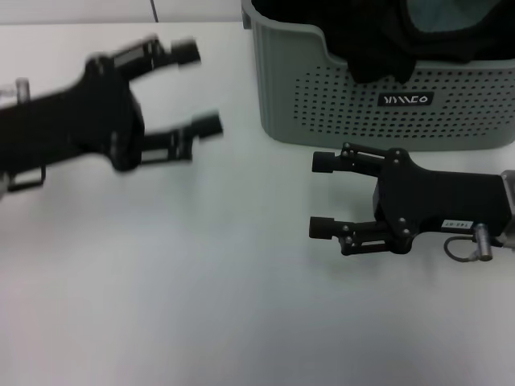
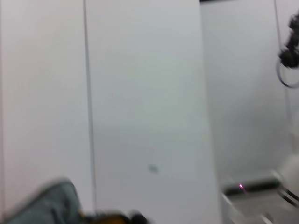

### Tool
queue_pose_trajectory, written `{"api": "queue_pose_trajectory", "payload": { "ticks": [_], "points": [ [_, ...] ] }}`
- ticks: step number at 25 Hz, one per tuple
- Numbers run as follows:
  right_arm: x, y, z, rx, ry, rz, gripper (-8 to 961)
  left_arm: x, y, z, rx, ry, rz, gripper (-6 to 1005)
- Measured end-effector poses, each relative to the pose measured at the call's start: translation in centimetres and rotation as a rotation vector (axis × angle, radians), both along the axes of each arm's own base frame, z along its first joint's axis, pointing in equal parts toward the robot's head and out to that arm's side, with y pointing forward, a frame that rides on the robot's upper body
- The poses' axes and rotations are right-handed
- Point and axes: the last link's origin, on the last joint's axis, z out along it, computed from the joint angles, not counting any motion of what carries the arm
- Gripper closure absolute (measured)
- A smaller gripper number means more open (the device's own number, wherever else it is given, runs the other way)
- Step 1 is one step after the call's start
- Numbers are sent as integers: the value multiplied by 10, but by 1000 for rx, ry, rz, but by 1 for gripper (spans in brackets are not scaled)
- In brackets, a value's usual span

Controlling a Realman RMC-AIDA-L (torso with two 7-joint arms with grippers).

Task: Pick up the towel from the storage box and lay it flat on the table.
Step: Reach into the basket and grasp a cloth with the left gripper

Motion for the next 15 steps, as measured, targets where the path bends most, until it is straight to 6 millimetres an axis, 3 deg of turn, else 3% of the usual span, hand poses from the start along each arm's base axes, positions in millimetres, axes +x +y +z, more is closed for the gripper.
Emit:
{"api": "queue_pose_trajectory", "payload": {
  "ticks": [8,15],
  "points": [
    [18,-11,-11,9,-24,-87,101,71,62,19,42,39,99,137],
    [31,-24,-14,5,-15,-140,101,134,126,-10,61,227,260,137]
  ]
}}
